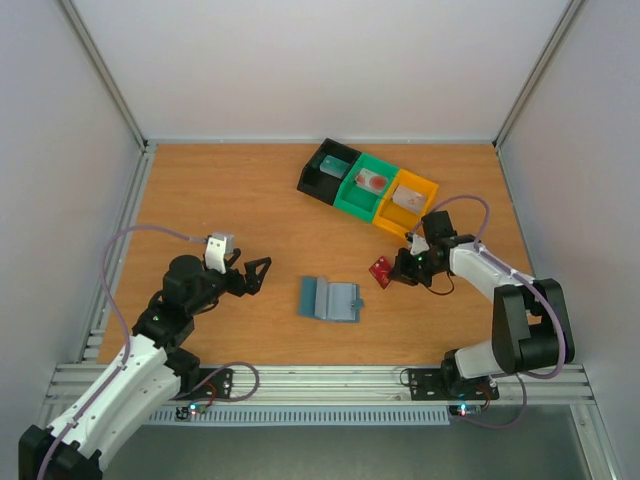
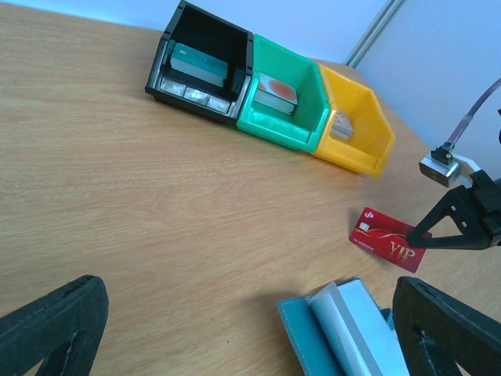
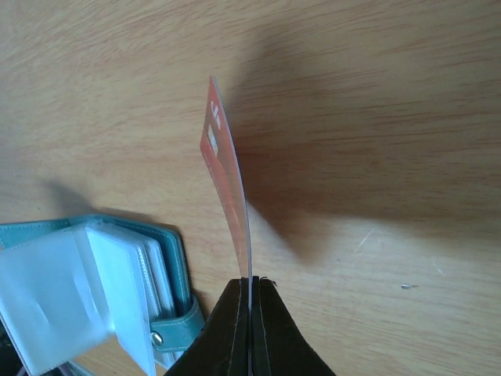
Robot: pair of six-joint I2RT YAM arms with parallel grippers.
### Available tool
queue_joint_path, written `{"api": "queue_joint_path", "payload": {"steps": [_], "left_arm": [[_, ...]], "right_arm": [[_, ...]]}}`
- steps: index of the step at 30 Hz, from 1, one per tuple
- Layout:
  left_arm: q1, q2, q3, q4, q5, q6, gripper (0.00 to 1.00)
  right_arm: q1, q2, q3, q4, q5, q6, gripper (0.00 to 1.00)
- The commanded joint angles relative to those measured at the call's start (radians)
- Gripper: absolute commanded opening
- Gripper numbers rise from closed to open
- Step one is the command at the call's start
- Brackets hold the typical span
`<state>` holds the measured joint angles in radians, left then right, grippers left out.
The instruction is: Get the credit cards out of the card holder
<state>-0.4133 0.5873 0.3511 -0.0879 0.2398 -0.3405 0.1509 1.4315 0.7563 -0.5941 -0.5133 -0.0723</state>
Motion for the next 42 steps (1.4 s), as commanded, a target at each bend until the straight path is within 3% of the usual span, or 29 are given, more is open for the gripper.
{"api": "queue_joint_path", "payload": {"steps": [1,9,19,26,32,35,39,42], "left_arm": [[0.007,-0.02,-0.009,0.032,0.007,-0.008,0.99],[0.007,-0.026,-0.009,0.031,0.013,-0.011,0.99],[0.007,-0.026,-0.008,0.032,0.018,-0.011,0.99],[0.007,-0.018,-0.013,0.042,0.028,-0.016,0.99],[0.007,-0.008,-0.021,0.051,0.052,-0.031,0.99],[0.006,0.009,-0.024,0.065,0.071,-0.048,0.99],[0.007,0.036,-0.021,0.063,0.099,-0.077,0.99],[0.007,0.064,-0.007,0.04,0.123,-0.1,0.99]], "right_arm": [[-0.041,-0.022,-0.06,0.103,-0.031,0.117,0.01],[-0.086,0.003,-0.122,0.139,0.006,0.153,0.02],[-0.086,-0.035,-0.125,0.087,0.102,0.149,0.28],[-0.085,-0.165,-0.081,-0.026,0.243,0.138,0.43],[-0.077,-0.264,0.003,-0.149,0.365,0.093,0.48],[-0.025,-0.278,0.06,-0.21,0.438,0.089,0.51],[0.134,-0.252,0.141,-0.299,0.624,0.043,0.56],[0.234,-0.209,0.196,-0.338,0.678,0.041,0.61]]}}
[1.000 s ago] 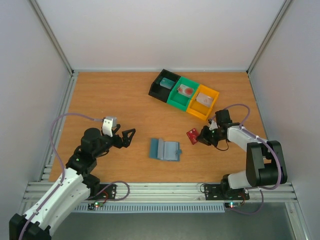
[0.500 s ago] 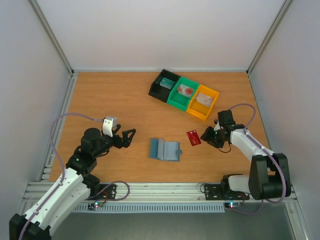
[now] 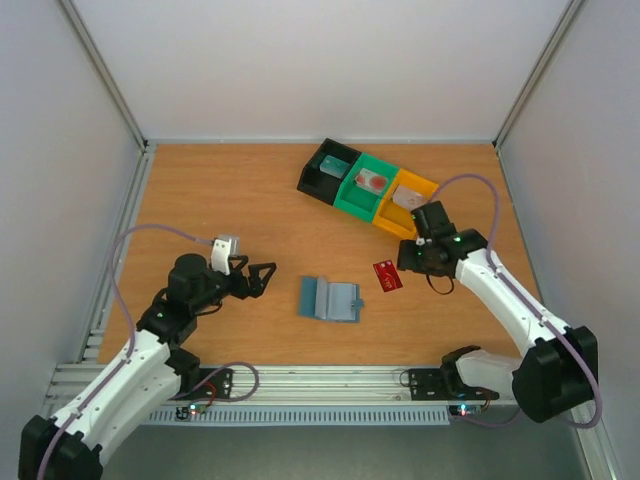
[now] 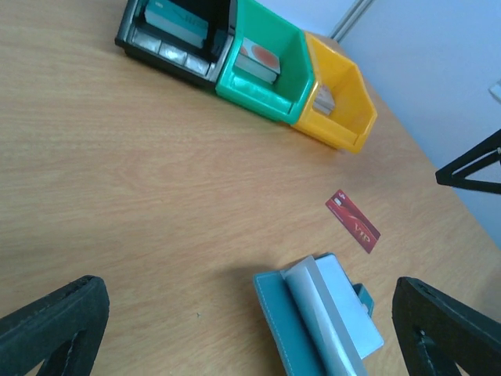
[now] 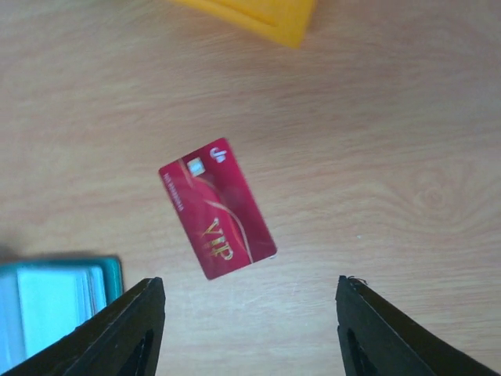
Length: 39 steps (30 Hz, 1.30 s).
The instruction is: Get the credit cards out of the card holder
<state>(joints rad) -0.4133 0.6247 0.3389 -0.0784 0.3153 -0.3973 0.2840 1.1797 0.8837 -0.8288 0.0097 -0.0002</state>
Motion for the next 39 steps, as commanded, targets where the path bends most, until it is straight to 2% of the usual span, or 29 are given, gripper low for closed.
{"api": "queue_joint_path", "payload": {"steps": [1,6,9,11,18,21,26,32,34,38,39], "left_arm": [[0.007,0.038,0.009,0.022,0.058,-0.05,0.99],[0.001,0.149,0.028,-0.035,0.164,-0.128,0.98],[-0.022,0.257,0.035,-0.056,0.252,-0.181,0.98],[-0.044,0.34,0.055,-0.07,0.293,-0.194,0.99],[-0.17,0.629,0.16,0.022,0.361,-0.186,1.0],[-0.192,0.728,0.202,0.047,0.363,-0.194,0.99],[-0.214,0.842,0.246,0.125,0.358,-0.213,0.99],[-0.247,0.942,0.29,0.161,0.319,-0.218,0.97],[-0.253,0.961,0.303,0.17,0.318,-0.213,0.83],[-0.257,0.954,0.299,0.196,0.321,-0.203,0.22],[-0.258,0.942,0.292,0.204,0.317,-0.201,0.1]], "right_arm": [[0.126,0.057,0.086,-0.109,0.149,-0.034,0.65],[0.298,0.176,0.155,-0.098,0.047,-0.031,0.68],[0.337,0.232,0.124,-0.015,-0.129,-0.01,0.66],[0.352,0.265,0.095,0.039,-0.187,-0.002,0.64],[0.366,0.425,0.048,0.157,-0.281,-0.019,0.55],[0.366,0.458,0.033,0.185,-0.296,-0.024,0.5],[0.366,0.495,0.017,0.233,-0.357,-0.02,0.41],[0.366,0.484,0.021,0.229,-0.346,-0.024,0.38],[0.367,0.481,0.022,0.229,-0.352,-0.026,0.38],[0.366,0.441,0.014,0.225,-0.341,-0.043,0.38],[0.366,0.422,0.014,0.224,-0.343,-0.052,0.39]]}}
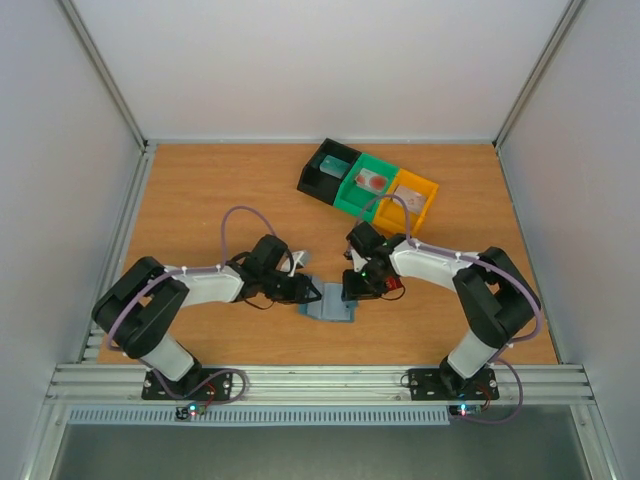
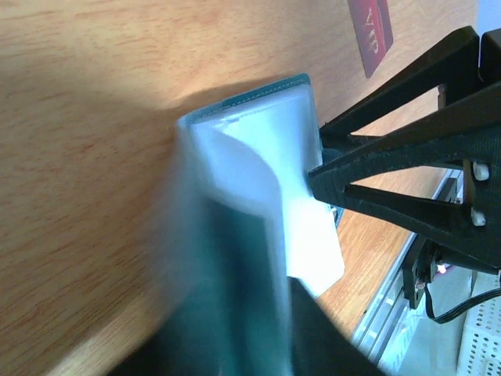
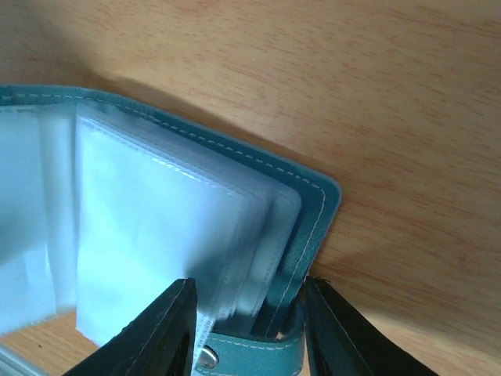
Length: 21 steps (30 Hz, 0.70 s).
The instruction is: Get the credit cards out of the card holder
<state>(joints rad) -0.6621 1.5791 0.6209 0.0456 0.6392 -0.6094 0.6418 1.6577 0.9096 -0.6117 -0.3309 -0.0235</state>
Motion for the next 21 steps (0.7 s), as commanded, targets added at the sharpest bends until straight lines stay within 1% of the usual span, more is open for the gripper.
{"api": "queue_joint_path", "payload": {"steps": [1,4,7,10,12,13,16,18,21], "left_arm": [[-0.009,-0.025,0.001,0.088,-0.011,0.013,0.01],[-0.009,-0.094,-0.03,0.137,-0.001,0.034,0.0],[-0.009,-0.229,-0.072,0.227,0.048,0.089,0.0],[-0.008,-0.403,-0.097,0.231,0.115,0.223,0.0],[-0.005,-0.509,-0.097,0.198,0.15,0.341,0.0],[-0.004,-0.561,-0.094,0.187,0.163,0.4,0.0],[-0.002,-0.684,-0.082,0.178,0.204,0.543,0.0],[0.001,-0.74,-0.07,0.196,0.214,0.6,0.0],[0.008,-0.798,-0.066,0.241,0.212,0.606,0.0]], "right_arm": [[0.008,-0.077,-0.011,0.006,-0.011,-0.042,0.4],[-0.011,-0.16,-0.013,-0.002,-0.035,-0.088,0.5],[-0.09,-0.288,-0.038,0.011,-0.111,-0.107,0.57],[-0.155,-0.475,-0.057,0.035,-0.189,-0.145,0.65],[-0.161,-0.568,-0.041,0.038,-0.246,-0.206,0.71],[-0.163,-0.603,-0.023,0.032,-0.285,-0.237,0.73],[-0.163,-0.672,0.03,0.005,-0.375,-0.317,0.74],[-0.163,-0.715,0.057,-0.018,-0.397,-0.357,0.74],[-0.163,-0.78,0.107,-0.061,-0.435,-0.412,0.75]]}}
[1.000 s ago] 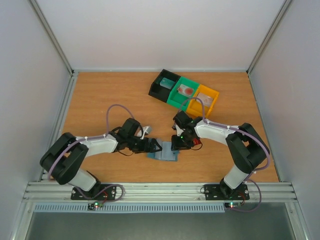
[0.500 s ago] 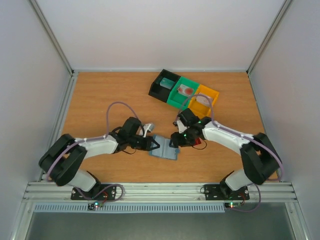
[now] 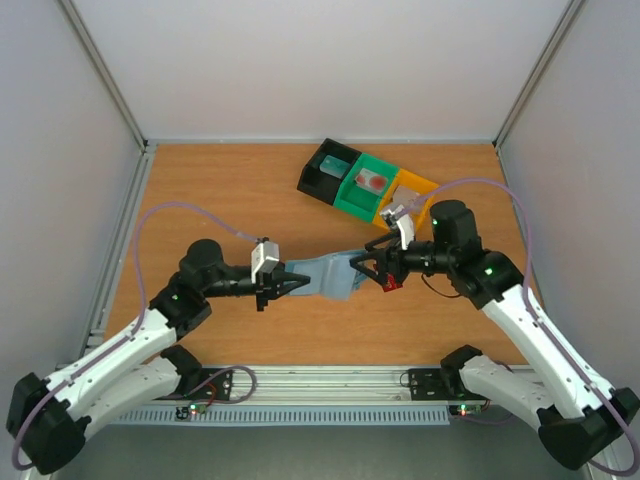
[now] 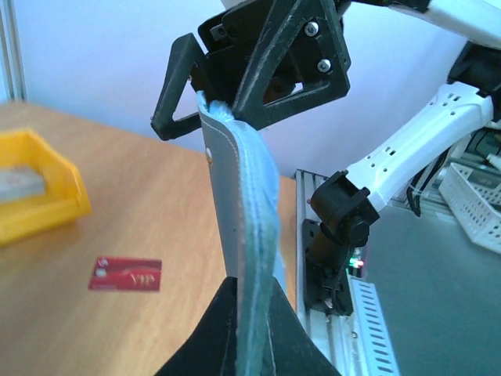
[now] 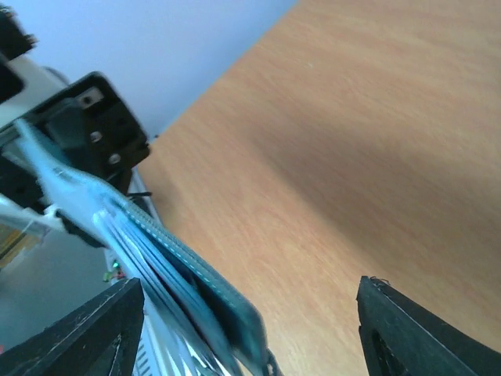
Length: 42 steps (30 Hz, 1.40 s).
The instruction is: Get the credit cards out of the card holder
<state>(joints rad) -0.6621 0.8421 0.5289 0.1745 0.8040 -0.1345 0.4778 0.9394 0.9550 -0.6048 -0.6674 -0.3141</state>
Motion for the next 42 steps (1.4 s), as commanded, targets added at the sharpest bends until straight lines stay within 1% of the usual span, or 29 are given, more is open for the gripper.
{"api": "queue_joint_path", "payload": {"steps": [1,5,8,11,15,18,20,22,24,26,28,32,38,42], "left_arm": [[0.01,-0.078,0.024,0.127,0.049,0.125,0.0],[0.013,-0.114,0.005,0.18,0.034,0.06,0.0],[0.013,-0.129,-0.003,0.2,0.013,0.019,0.0],[0.016,-0.136,-0.002,0.211,-0.003,-0.012,0.0],[0.018,-0.137,0.004,0.209,-0.013,-0.035,0.0],[0.021,-0.133,0.011,0.193,-0.052,-0.066,0.0],[0.027,-0.132,0.012,0.193,-0.083,-0.097,0.0],[0.031,-0.133,0.008,0.209,-0.102,-0.131,0.0],[0.032,-0.133,0.004,0.239,-0.09,-0.133,0.0],[0.032,-0.133,0.003,0.269,-0.05,-0.115,0.0],[0.032,-0.128,0.005,0.267,-0.043,-0.112,0.0],[0.032,-0.128,0.005,0.268,-0.035,-0.112,0.0],[0.032,-0.126,0.006,0.27,-0.023,-0.107,0.0],[0.032,-0.122,0.005,0.27,-0.025,-0.103,0.0]], "right_arm": [[0.001,-0.082,0.075,-0.077,-0.122,-0.136,0.76],[0.001,-0.12,0.123,-0.146,-0.142,-0.177,0.77],[0.001,-0.115,0.139,-0.181,-0.136,-0.178,0.74],[0.004,-0.119,0.13,-0.173,-0.12,-0.167,0.72],[0.016,-0.132,0.112,-0.141,-0.132,-0.162,0.72],[0.025,-0.144,0.112,-0.144,-0.161,-0.173,0.74],[0.025,-0.166,0.118,-0.157,-0.18,-0.19,0.79],[0.025,-0.177,0.127,-0.168,-0.179,-0.201,0.8],[0.025,-0.172,0.128,-0.155,-0.125,-0.183,0.78],[0.027,-0.152,0.126,-0.129,-0.056,-0.169,0.71],[0.027,-0.131,0.129,-0.098,-0.015,-0.161,0.67],[0.027,-0.093,0.142,-0.029,-0.03,-0.145,0.66],[0.034,-0.032,0.16,-0.019,-0.024,-0.149,0.62],[0.061,-0.007,0.159,-0.003,-0.042,-0.157,0.64]]}}
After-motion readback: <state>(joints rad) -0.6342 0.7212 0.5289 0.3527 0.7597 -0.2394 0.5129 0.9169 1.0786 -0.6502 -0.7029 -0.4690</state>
